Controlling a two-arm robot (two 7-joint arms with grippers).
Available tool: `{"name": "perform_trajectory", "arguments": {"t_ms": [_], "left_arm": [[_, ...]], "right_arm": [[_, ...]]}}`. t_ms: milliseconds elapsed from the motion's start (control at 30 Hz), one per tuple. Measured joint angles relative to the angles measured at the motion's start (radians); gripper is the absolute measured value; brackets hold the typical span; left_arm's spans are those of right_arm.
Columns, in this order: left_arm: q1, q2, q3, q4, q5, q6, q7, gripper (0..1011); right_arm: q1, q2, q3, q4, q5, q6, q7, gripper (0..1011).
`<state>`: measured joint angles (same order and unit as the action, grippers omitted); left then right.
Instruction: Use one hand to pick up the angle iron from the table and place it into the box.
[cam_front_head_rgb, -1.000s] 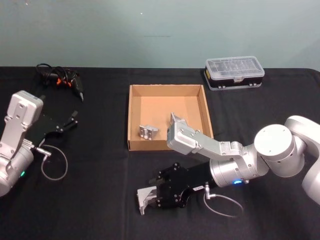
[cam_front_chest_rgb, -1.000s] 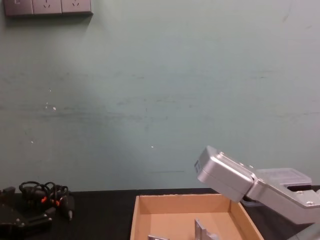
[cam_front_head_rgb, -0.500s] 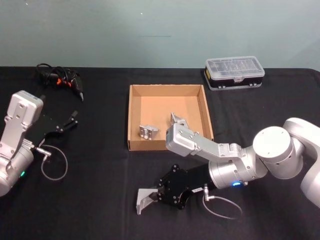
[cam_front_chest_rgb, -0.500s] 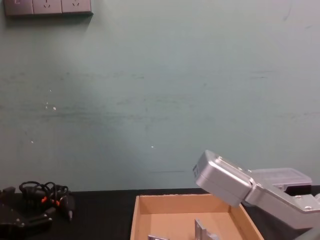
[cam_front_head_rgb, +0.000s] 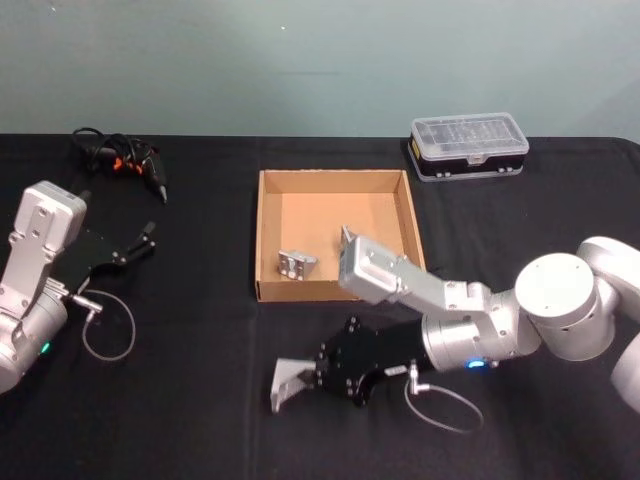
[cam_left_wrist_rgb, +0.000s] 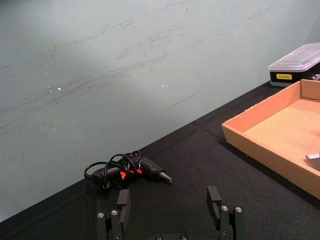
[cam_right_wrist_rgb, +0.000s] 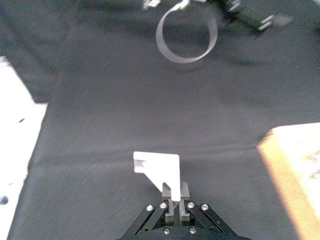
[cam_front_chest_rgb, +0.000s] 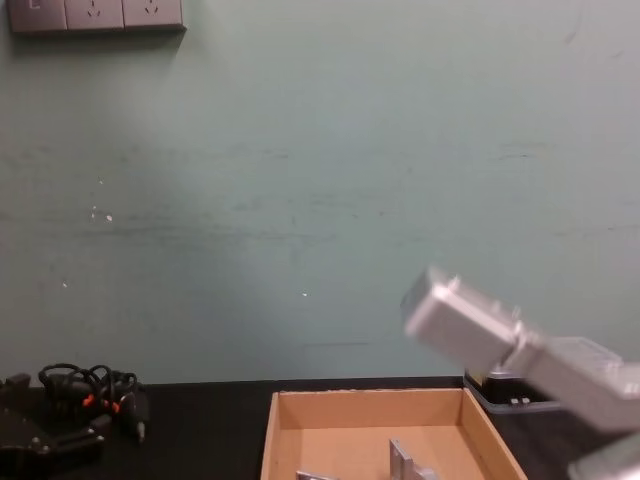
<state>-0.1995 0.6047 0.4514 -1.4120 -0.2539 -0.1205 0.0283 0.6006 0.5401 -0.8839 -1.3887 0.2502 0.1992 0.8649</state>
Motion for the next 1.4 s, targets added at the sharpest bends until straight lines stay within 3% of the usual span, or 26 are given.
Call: {"name": "perform_trajectory", "arguments": {"t_ms": [367, 633, 900, 1400], "left_arm": [[0.000, 0.000, 0.000, 0.000, 0.000, 0.000, 0.000, 1000], [0.000, 0.000, 0.000, 0.000, 0.000, 0.000, 0.000, 1000], [0.000, 0.000, 0.000, 0.000, 0.000, 0.000, 0.000, 1000], [0.000, 0.000, 0.000, 0.000, 0.000, 0.000, 0.000, 1000]], "right_arm": [[-0.088, 0.020, 0.173, -0.128, 0.061, 0.034, -0.224, 61], [-0.118, -0.032, 0.274, -0.120, 0.046, 0.106, -0.412, 61], [-0.072, -0.095, 0.296, -0.032, 0.007, 0.162, -0.479, 61], [0.043, -0.196, 0.282, 0.177, -0.083, 0.200, -0.508, 60]]}}
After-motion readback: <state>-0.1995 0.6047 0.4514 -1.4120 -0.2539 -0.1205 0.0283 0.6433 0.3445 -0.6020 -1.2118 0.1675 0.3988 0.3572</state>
